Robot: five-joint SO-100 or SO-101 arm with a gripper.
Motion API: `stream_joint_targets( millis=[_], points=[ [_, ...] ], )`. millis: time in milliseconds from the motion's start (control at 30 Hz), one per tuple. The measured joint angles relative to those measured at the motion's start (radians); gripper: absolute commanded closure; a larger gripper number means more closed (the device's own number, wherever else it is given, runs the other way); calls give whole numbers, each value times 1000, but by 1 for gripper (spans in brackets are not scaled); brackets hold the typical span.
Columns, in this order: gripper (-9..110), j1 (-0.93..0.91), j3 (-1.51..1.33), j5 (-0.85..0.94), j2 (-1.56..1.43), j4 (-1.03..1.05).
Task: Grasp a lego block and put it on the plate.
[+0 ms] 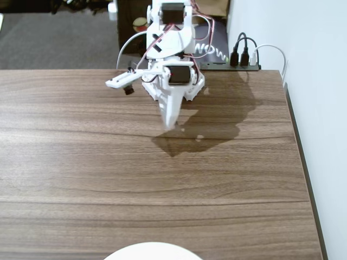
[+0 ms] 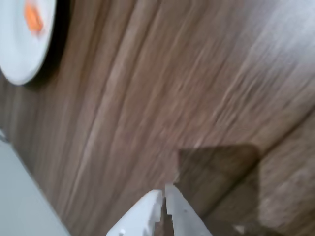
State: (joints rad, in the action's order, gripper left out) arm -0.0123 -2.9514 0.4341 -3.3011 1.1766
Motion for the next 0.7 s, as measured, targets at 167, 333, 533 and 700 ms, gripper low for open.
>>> stream_joint_targets(
  millis=[167, 333, 533, 700],
  points=[
    [101, 3, -9, -57, 11, -12],
    [101, -2, -9, -106, 12, -17],
    [101, -32, -9, -164, 14, -17],
    [101, -80, -9, -193, 14, -11]
  ],
)
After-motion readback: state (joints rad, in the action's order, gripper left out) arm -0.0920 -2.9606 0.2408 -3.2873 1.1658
